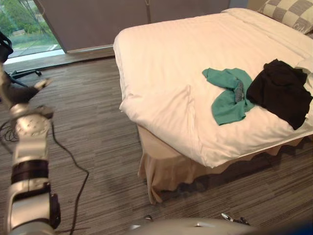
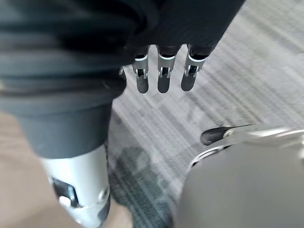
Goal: Tidy the bed and pick cloth on bed and put in laundry
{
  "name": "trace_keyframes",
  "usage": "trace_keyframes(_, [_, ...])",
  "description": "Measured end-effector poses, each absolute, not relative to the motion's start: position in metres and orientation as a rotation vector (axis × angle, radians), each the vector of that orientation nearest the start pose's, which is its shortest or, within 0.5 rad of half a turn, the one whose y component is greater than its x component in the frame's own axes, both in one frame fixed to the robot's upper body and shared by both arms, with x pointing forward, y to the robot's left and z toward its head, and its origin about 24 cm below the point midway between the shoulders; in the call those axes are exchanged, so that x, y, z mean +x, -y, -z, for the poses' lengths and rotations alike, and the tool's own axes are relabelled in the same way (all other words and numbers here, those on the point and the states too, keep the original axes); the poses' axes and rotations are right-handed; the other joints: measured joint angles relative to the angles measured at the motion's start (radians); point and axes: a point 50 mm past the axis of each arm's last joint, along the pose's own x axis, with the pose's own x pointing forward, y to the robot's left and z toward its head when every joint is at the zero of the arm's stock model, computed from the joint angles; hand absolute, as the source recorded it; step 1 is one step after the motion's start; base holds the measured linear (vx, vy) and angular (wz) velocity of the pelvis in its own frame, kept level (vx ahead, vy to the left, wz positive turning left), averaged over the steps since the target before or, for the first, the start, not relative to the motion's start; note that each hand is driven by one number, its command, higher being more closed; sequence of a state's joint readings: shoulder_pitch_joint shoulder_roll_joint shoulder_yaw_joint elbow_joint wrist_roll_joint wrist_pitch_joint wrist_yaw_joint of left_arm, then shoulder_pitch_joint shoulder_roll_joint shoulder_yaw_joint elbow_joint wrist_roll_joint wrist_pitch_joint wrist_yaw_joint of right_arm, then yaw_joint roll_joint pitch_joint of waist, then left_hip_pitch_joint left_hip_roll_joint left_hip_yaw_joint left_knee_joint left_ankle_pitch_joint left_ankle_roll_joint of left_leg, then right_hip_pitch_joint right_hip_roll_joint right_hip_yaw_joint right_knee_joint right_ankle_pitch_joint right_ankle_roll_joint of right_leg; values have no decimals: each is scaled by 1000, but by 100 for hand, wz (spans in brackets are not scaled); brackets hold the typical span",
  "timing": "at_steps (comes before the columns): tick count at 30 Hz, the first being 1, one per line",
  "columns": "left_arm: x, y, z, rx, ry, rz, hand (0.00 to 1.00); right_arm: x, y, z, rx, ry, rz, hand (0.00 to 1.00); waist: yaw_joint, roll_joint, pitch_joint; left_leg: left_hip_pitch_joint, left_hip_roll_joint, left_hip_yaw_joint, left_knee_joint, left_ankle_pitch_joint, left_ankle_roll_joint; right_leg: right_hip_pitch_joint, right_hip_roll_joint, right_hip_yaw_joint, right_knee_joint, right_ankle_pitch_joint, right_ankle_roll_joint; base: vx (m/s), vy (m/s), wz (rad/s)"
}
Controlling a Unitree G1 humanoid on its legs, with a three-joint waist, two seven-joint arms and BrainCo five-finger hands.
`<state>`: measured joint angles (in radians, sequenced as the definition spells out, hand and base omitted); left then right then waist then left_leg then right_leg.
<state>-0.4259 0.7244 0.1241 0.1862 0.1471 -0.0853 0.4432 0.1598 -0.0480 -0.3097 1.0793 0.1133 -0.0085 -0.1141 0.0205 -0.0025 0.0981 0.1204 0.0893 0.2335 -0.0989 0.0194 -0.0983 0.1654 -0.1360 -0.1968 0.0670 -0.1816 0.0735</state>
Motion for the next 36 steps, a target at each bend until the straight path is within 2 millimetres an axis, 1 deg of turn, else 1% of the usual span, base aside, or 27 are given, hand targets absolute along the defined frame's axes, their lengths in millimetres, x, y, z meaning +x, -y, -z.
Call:
trace_keyframes(1, [300, -272, -214, 763, 611, -540, 0, 48, 217, 167, 157, -1193, 547, 0, -15, 10, 4, 1, -1, 1, 0, 4, 2, -7, 0, 21, 5, 4, -6, -29, 33, -11])
trace_keyframes(2, [302, -262, -212, 776, 629, -520, 0, 49, 219, 167, 161, -1188, 556, 0, -23, 15, 5, 1, 0, 4, 0, 4, 2, -11, 1, 27, 5, 7, -11, -39, 26, -28])
trace_keyframes(3, [307, -250, -208, 838, 633, -499, 0, 51, 219, 166, 163, -1180, 557, 0, -41, 24, 8, 1, 4, 12, 0, 5, 2, -21, 5, 43, 5, 11, -15, -48, -9, -45])
trace_keyframes(4, [313, -244, -206, 907, 617, -491, 0, 52, 220, 166, 165, -1178, 556, 0, -60, 32, 10, 0, 11, 32, 0, 5, 1, -35, 12, 62, 5, 19, -18, -69, -16, -63])
trace_keyframes(5, [320, -239, -207, 958, 610, -481, 0, 52, 221, 166, 171, -1177, 560, 0, -70, 37, 13, 0, 18, 44, 0, 5, 2, -50, 19, 84, 5, 27, -21, -60, -18, -53])
trace_keyframes(6, [322, -238, -207, 970, 610, -479, 0, 52, 221, 166, 172, -1177, 561, 0, -72, 38, 14, -1, 19, 48, 0, 6, 2, -54, 21, 88, 5, 29, -20, -66, -6, -46])
trace_keyframes(7, [328, -232, -211, 1010, 616, -467, 0, 49, 221, 167, 177, -1185, 568, 0, -86, 43, 17, -9, 22, 59, 0, 6, 1, -70, 23, 107, 5, 32, -18, -70, 5, -28])
trace_keyframes(8, [333, -221, -218, 1035, 648, -439, 0, 47, 223, 167, 185, -1187, 582, 0, -100, 49, 20, -27, 23, 59, 0, 6, 2, -92, 25, 116, 6, 34, -16, -99, 20, -25])
trace_keyframes(10, [344, -206, -225, 1104, 672, -387, 0, 47, 225, 166, 191, -1183, 597, 0, -118, 60, 40, -44, 23, 66, 0, 14, 7, -122, 26, 139, 8, 49, -13, -102, 29, -22])
trace_keyframes(11, [347, -203, -226, 1122, 669, -372, 0, 47, 225, 166, 191, -1182, 599, 0, -121, 61, 47, -45, 23, 71, 0, 14, 7, -127, 26, 146, 9, 49, -12, -119, 32, -31])
trace_keyframes(12, [353, -198, -225, 1167, 657, -342, 0, 49, 226, 166, 191, -1176, 601, 0, -138, 65, 56, -56, 22, 82, 0, 17, 10, -147, 27, 161, 13, 54, -8, -102, 24, -22])
trace_keyframes(15, [364, -192, -226, 1254, 629, -302, 0, 57, 227, 165, 198, -1154, 604, 0, -155, 70, 81, -87, 20, 92, 0, 28, 17, -192, 28, 186, 20, 66, -3, -129, 21, -19])
trace_keyframes(16, [368, -193, -229, 1281, 615, -305, 0, 63, 227, 164, 201, -1138, 601, 0, -170, 72, 97, -105, 19, 93, 0, 35, 20, -212, 28, 190, 20, 75, -1, -125, 17, -12])
trace_keyframes(17, [370, -193, -231, 1289, 604, -305, 0, 65, 227, 163, 202, -1132, 598, 0, -173, 73, 109, -114, 19, 98, 0, 38, 22, -224, 28, 196, 20, 81, 1, -135, 20, -19])
trace_keyframes(19, [374, -197, -235, 1309, 577, -305, 0, 71, 227, 162, 204, -1115, 595, 0, -177, 73, 128, -140, 18, 116, 0, 46, 27, -259, 30, 218, 16, 98, 6, -95, 15, -24])
trace_keyframes(21, [380, -202, -242, 1341, 548, -318, 0, 80, 226, 161, 208, -1094, 585, 0, -191, 65, 171, -148, 17, 123, 0, 52, 30, -268, 30, 229, 10, 113, 6, -76, 12, -14])
trace_keyframes(22, [382, -205, -243, 1356, 526, -323, 0, 83, 225, 160, 211, -1087, 582, 0, -194, 65, 172, -162, 17, 128, 0, 55, 32, -287, 30, 235, 10, 117, 7, -62, 6, -12])
trace_keyframes(25, [390, -209, -251, 1379, 462, -323, 0, 89, 223, 159, 222, -1068, 577, 0, -196, 63, 186, -213, 15, 135, 0, 70, 38, -339, 29, 241, 9, 135, 10, -46, 2, -4])
trace_keyframes(27, [393, -210, -254, 1384, 443, -321, 0, 92, 222, 158, 243, -1058, 580, 0, -196, 55, 210, -214, 16, 136, 0, 73, 37, -340, 30, 242, 9, 138, 9, -18, 0, 0])
trace_keyframes(29, [393, -208, -259, 1383, 444, -322, 0, 95, 220, 158, 247, -1046, 566, 0, -194, 55, 214, -241, 16, 136, 0, 79, 39, -367, 29, 241, 12, 141, 9, -34, 0, 4])
trace_keyframes(31, [397, -208, -271, 1374, 440, -347, 0, 102, 219, 155, 276, -1012, 567, 0, -190, 48, 235, -280, 17, 135, 0, 92, 41, -406, 30, 239, 17, 149, 10, -46, -3, 7])
trace_keyframes(33, [400, -212, -272, 1372, 406, -359, 0, 104, 218, 154, 296, -1001, 571, 0, -188, 42, 249, -293, 18, 138, 0, 96, 43, -419, 30, 240, 17, 153, 11, -41, -1, 2])
trace_keyframes(34, [401, -212, -272, 1367, 383, -359, 0, 104, 217, 154, 307, -996, 572, 0, -182, 41, 254, -307, 18, 140, 0, 97, 44, -433, 30, 240, 18, 156, 12, -46, 8, -1])
trace_keyframes(35, [404, -207, -274, 1353, 382, -355, 0, 104, 216, 154, 305, -996, 559, 0, -170, 38, 262, -322, 17, 142, 0, 100, 46, -451, 29, 241, 19, 160, 13, -44, 11, 0])
trace_keyframes(36, [404, -205, -276, 1347, 388, -352, 0, 105, 215, 154, 306, -993, 557, 0, -166, 37, 264, -332, 17, 142, 0, 102, 46, -460, 29, 241, 19, 162, 13, -26, 9, 3])
